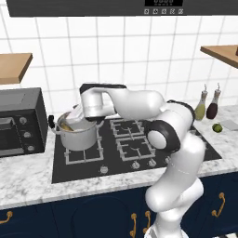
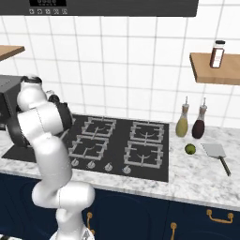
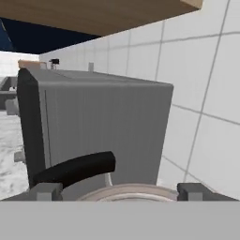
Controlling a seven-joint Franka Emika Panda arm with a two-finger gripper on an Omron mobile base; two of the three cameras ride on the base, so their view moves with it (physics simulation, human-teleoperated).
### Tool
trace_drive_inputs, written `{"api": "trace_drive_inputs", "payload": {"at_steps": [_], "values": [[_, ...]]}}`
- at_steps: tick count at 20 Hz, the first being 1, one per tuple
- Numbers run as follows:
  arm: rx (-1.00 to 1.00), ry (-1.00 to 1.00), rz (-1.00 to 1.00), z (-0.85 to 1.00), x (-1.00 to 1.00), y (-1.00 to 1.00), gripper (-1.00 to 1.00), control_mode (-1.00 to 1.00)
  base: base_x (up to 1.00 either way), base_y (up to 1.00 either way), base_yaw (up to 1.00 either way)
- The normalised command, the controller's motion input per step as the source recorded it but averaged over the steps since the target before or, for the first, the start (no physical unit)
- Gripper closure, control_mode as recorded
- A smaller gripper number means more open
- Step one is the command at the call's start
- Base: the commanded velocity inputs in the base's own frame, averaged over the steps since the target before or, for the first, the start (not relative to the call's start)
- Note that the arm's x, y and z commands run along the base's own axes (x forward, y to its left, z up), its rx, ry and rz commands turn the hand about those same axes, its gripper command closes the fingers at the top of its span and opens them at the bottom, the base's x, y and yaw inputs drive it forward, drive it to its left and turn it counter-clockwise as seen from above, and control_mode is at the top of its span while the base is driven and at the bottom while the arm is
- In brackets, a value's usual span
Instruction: Put the cucumber and lime in the pot. Retrieve the spatula and lightly stir the vegetables in the pot.
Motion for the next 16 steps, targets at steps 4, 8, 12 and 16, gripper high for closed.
{"api": "trace_drive_inputs", "payload": {"at_steps": [4,8,12,16], "values": [[-0.06,0.0,0.0,0.97,-0.18,-0.44,-1.0,-1.0,0.0,0.0,0.0],[-0.12,0.0,0.0,0.78,-0.59,-0.57,-1.0,-1.0,0.0,0.0,0.0],[-0.1,0.0,0.0,0.61,-0.79,-0.81,-1.0,-1.0,0.0,0.0,0.0],[-0.05,0.02,0.0,0.29,-0.8,-0.98,-1.0,-1.0,0.0,0.0,0.0]]}}
